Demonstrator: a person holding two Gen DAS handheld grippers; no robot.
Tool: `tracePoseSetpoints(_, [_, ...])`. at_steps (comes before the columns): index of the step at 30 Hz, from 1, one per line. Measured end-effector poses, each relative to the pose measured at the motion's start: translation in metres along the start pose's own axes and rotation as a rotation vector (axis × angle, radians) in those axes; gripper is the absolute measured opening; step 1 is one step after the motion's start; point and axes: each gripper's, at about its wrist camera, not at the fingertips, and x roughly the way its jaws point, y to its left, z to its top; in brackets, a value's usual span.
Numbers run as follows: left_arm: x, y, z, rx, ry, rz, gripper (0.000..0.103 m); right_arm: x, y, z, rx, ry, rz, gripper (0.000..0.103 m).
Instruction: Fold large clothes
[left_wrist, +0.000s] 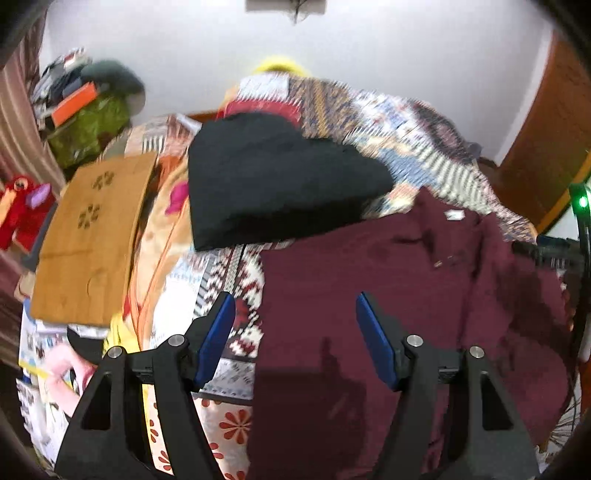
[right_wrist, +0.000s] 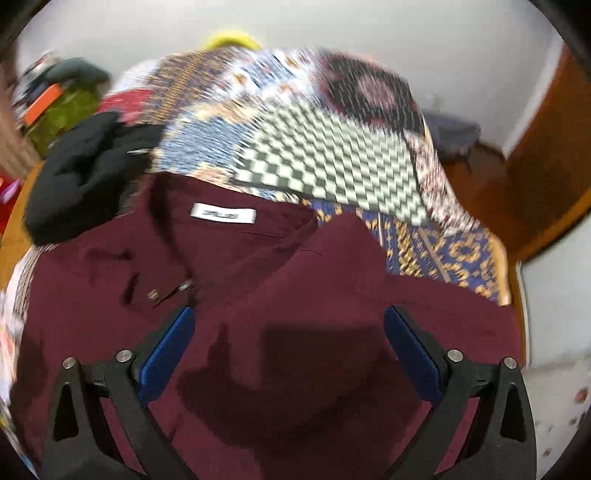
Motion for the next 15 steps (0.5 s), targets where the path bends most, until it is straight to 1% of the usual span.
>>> tracePoseSetpoints(2, [0.014,0.007,-0.008,-0.012,0.034,-0.003,0.067,0.014,-0.006,0.005,0.05,0.035,0.034,0.079])
tracePoseSetpoints(4, [0.036,0.008,-0.018,-0.019,0.082,-0.014,0.067,0.028,-0.012,0.007,0.105,0.055,0.055,0.077])
tracePoseSetpoints(5, [0.043,0.007,-0.022,-0.021,0.097,-0.018,0.067,0.032,-0.013,0.008,0.116,0.064,0.052,0.071])
tracePoseSetpoints(6, [0.055,0.005,-0.028,-0.021,0.123,-0.03,0.067,0.036,-0.014,0.008,0.12,0.074,0.053,0.061])
tracePoseSetpoints(7, [0.06,0.003,-0.032,-0.02,0.136,-0.035,0.067,0.042,-0.015,0.007,0.122,0.087,0.048,0.057])
tracePoseSetpoints(9, [0.077,-0.002,-0.042,-0.023,0.177,-0.046,0.067,0.048,-0.017,0.006,0.134,0.095,0.045,0.039])
tracePoseSetpoints(10, [0.081,-0.003,-0.044,-0.023,0.186,-0.044,0.067,0.048,-0.019,0.004,0.148,0.094,0.048,0.035])
tracePoseSetpoints(11, [0.086,-0.006,-0.047,-0.021,0.198,-0.042,0.067,0.047,-0.02,0.004,0.159,0.09,0.054,0.026])
tracePoseSetpoints(12, [0.088,-0.007,-0.05,-0.016,0.194,-0.037,0.067,0.042,-0.024,0.002,0.176,0.08,0.068,0.02])
tracePoseSetpoints(13, [0.088,-0.008,-0.051,-0.014,0.19,-0.034,0.067,0.034,-0.028,-0.001,0.189,0.063,0.081,0.019])
tracePoseSetpoints(15, [0.086,-0.008,-0.052,-0.021,0.185,-0.037,0.068,0.013,-0.032,-0.004,0.199,0.012,0.106,0.012])
